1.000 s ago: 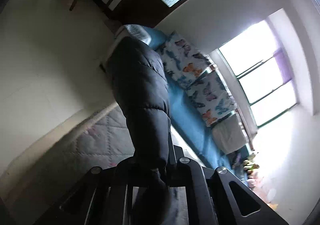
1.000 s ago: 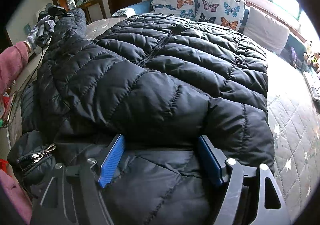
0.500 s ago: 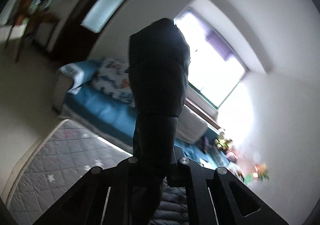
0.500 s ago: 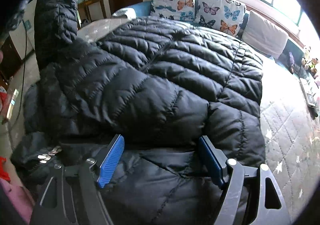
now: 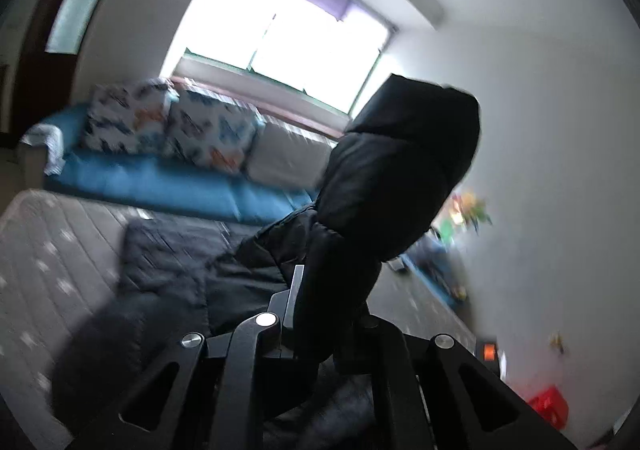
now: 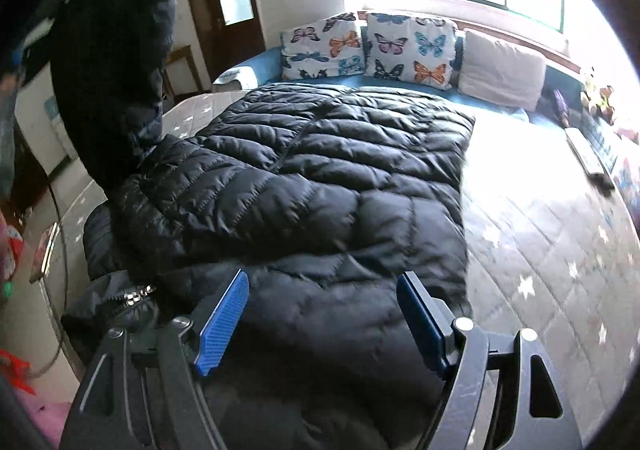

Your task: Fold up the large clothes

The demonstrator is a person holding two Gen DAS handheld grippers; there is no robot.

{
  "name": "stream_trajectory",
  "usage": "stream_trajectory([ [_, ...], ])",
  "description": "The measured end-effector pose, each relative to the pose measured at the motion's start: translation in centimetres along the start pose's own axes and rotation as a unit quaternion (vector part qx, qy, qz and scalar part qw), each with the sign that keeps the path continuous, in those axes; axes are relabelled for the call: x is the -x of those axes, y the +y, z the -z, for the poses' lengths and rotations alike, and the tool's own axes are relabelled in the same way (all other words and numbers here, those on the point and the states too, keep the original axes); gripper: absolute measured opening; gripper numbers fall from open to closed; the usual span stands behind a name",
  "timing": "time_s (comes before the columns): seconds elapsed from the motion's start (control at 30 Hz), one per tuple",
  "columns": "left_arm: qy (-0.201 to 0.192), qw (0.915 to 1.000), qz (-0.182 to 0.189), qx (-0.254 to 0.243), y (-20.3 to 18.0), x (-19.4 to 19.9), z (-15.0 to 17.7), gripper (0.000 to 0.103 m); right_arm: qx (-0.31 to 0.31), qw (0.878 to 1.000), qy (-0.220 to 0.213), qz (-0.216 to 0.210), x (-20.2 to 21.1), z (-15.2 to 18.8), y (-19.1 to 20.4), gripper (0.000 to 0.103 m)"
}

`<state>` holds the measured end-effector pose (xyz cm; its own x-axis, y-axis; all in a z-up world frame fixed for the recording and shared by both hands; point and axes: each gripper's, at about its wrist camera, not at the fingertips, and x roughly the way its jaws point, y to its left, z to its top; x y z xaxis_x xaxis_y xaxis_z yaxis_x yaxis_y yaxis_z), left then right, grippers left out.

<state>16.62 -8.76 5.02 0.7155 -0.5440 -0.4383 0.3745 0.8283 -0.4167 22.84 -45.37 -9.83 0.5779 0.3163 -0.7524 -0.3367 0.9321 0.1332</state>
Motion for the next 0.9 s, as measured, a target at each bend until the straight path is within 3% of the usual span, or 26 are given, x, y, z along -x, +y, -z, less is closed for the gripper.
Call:
stream_trajectory([
  [0.1,0.054,0.9985,-0.001,-0.012,-4.0,-5.2,5.2,0.010,-0.027,1.000,-0.002,0.000,0.5,1.0,-1.3,0.084],
  [0.2,0.098,0.9951,-0.008,-0.015,-5.5,-9.9,10.8,0.010,-0.055,0.998,-0.005,-0.006,1.1,2.0,-2.6,0.084],
  [0.37,0.157,0.9855,-0.046,-0.045,-4.7,-16.2,17.5,0.010,-0.076,0.997,-0.004,-0.001,1.7,3.2,-3.7,0.084],
  [0.47,0.161,0.9796,-0.067,-0.100,-4.3,-17.9,19.8,0.013,-0.089,0.996,-0.005,0.002,2.2,3.6,-4.4,0.084],
  [0.57,0.153,0.9772,-0.062,-0.133,-4.6,-17.6,19.9,0.023,-0.100,0.995,-0.011,-0.001,3.0,3.6,-4.8,0.084],
  [0.7,0.141,0.9808,-0.013,-0.134,-6.6,-15.3,19.2,0.061,-0.100,0.995,-0.026,0.007,4.2,2.9,-5.0,0.084],
  [0.77,0.138,0.9803,0.006,-0.141,-7.3,-14.6,19.2,0.065,-0.097,0.995,-0.034,0.015,5.0,2.3,-4.9,0.084],
  [0.9,0.129,0.9813,0.038,-0.137,-9.2,-9.5,16.1,0.065,-0.087,0.994,-0.057,0.028,6.9,1.4,-4.6,0.084],
])
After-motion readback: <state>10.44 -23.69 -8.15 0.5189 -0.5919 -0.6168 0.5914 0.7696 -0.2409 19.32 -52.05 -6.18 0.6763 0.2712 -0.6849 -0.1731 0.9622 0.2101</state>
